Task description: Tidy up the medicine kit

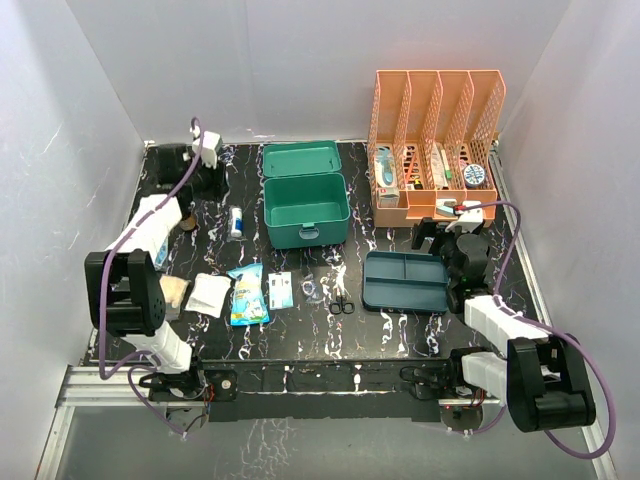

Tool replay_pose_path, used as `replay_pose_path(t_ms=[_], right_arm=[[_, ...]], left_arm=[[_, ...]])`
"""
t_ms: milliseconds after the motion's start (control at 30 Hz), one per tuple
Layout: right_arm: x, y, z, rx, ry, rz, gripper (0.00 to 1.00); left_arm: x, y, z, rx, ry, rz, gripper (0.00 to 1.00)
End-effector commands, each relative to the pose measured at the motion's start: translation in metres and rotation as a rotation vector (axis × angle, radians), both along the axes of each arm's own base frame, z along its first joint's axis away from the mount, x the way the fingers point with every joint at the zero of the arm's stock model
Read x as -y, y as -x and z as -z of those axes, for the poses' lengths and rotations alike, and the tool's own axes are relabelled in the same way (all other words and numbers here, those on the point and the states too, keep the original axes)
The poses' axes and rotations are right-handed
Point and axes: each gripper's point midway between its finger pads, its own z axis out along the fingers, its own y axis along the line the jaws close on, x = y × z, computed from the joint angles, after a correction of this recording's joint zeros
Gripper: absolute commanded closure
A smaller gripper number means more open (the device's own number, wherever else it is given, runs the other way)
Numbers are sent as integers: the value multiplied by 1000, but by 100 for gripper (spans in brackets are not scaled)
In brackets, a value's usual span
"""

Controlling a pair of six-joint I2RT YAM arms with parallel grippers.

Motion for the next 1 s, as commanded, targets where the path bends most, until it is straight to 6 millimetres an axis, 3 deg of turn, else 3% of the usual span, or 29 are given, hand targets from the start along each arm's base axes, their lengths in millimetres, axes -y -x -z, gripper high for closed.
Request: replay_pose_path(t_ms=[0, 200, 467, 700, 967], right_arm=[[-7, -2, -27, 57, -25, -25, 2], [-6, 4, -33, 59, -31, -19, 2], [-3, 13, -40, 59, -36, -2, 2], [-1, 21, -40, 45, -26, 3, 2], [-1, 24, -49, 70, -35, 3, 2]], left_arm=[[25, 21, -65, 4, -45, 220, 100], [81, 43, -77, -76, -155, 467, 100], [157, 57, -52, -148, -349, 683, 100], [192, 36, -24, -172, -523, 790, 100], [210, 16, 4, -186, -709, 881, 100]])
